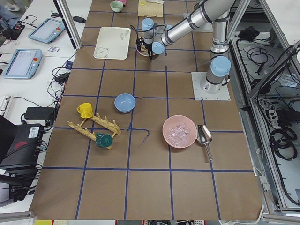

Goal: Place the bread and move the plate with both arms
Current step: 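Raise the right gripper away while the left gripper reaches to the plate rim, then grip the plate rim nearest the left gripper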

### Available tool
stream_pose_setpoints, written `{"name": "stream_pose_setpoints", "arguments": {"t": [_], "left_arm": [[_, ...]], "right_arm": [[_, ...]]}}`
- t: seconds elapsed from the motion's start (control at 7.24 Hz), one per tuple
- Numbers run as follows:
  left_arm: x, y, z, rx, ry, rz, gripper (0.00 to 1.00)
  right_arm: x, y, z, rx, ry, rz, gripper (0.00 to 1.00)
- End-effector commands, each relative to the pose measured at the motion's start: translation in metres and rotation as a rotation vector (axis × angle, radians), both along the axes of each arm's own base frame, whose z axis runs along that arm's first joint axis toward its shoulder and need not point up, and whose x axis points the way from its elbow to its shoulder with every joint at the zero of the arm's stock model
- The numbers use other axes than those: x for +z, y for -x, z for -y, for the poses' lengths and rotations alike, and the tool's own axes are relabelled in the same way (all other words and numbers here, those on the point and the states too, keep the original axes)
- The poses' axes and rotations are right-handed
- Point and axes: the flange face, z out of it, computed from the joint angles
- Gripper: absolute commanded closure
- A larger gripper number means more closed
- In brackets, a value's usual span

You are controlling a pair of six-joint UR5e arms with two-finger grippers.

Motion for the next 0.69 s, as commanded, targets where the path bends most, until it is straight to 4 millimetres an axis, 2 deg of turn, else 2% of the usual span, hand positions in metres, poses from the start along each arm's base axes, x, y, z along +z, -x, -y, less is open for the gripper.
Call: {"name": "stream_pose_setpoints", "arguments": {"t": [0.0, 0.28, 0.55], "left_arm": [[0.000, 0.001, 0.004, 0.005, 0.018, -0.005, 1.00], [0.013, 0.000, 0.011, 0.007, 0.050, -0.015, 1.00], [0.031, 0.000, 0.017, 0.009, 0.084, -0.046, 1.00]], "right_arm": [[0.002, 0.001, 0.000, -0.048, 0.006, -0.023, 0.00], [0.002, -0.005, -0.002, -0.081, 0.005, -0.023, 0.00], [0.010, -0.005, -0.006, -0.081, 0.023, -0.011, 0.00]]}}
